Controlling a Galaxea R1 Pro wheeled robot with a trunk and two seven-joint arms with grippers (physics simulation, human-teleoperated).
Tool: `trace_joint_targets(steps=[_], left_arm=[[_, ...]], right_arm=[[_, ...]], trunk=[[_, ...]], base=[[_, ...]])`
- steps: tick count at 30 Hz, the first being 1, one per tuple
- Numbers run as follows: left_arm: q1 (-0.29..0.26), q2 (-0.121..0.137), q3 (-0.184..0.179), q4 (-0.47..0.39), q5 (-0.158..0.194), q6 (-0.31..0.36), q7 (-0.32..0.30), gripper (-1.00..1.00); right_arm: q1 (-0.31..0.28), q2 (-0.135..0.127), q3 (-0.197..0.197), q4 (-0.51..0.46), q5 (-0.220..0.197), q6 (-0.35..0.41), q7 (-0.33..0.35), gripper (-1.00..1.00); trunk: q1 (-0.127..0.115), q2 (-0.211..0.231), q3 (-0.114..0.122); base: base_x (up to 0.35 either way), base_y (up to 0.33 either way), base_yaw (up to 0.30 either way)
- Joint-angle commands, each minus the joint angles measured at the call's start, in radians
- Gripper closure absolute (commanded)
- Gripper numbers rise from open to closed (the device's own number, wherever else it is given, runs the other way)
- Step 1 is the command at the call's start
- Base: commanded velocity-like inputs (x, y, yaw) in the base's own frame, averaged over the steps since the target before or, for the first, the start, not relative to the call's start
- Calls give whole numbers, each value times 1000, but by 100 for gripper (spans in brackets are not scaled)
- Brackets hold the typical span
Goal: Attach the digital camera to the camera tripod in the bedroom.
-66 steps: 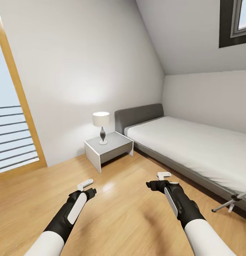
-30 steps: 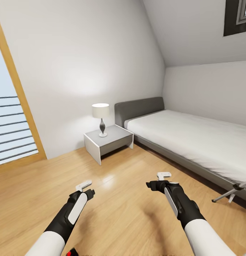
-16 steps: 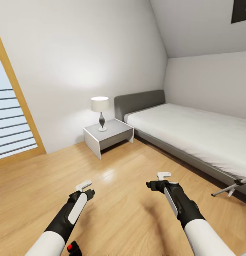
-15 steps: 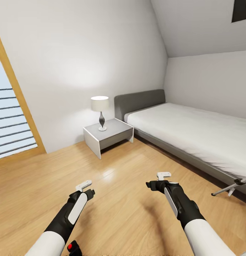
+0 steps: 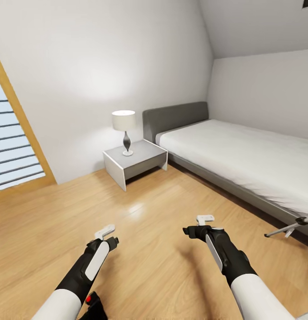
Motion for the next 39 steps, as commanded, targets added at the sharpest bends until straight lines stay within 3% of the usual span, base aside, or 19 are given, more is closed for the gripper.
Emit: trace_joint_targets(steps=[1,28,39], left_arm=[[0,0,-2,-1,9,1,9,-100],[0,0,-2,0,9,1,9,-100],[0,0,-2,0,9,1,9,-100]], right_arm=[[0,0,0,-1,1,5,2,-100],[0,-4,0,-1,-2,14,5,-100],[0,-7,-1,-1,-1,15,56,-100]], trunk=[[0,-1,-5],[12,-7,-109],[17,-10,-152]], base=[[0,0,0],[0,0,0],[0,0,0]])
